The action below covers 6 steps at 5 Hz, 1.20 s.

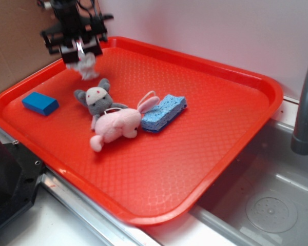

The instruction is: Grab the white paper.

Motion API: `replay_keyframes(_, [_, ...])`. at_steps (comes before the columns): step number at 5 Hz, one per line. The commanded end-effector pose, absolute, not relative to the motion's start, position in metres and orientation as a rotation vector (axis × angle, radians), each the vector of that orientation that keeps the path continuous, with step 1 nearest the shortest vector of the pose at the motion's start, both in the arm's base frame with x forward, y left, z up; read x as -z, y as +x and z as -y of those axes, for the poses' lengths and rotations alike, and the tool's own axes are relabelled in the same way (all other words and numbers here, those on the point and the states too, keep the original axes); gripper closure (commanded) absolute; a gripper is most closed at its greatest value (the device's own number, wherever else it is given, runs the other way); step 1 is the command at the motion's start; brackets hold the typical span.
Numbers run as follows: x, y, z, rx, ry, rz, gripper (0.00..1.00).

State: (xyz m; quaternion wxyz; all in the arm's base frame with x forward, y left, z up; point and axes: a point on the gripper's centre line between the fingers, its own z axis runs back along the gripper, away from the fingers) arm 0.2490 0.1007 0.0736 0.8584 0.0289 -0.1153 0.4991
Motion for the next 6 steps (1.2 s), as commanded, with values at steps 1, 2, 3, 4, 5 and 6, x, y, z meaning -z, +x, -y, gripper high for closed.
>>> replay_keyframes(1, [-0.149, 0.240, -0.075, -0.822, -0.103, 0.205, 1.00])
replay_keyframes(2, [-0.182, 0.226, -0.044, -0.580, -0.104, 0.091, 1.00])
replay_keyframes(3, [-0.199, 0.212, -0.021, -0.330, -0.064, 0.048, 1.00])
replay_keyframes(4, [-0.208, 0.196, -0.008, -0.224, -0.052, 0.068, 1.00])
replay_keyframes(5, [-0.214, 0.184, 0.001, -0.192, -0.057, 0.074, 1.00])
replay_keyframes(6, [-0.211, 0.187, -0.009, -0.265, -0.067, 0.059, 1.00])
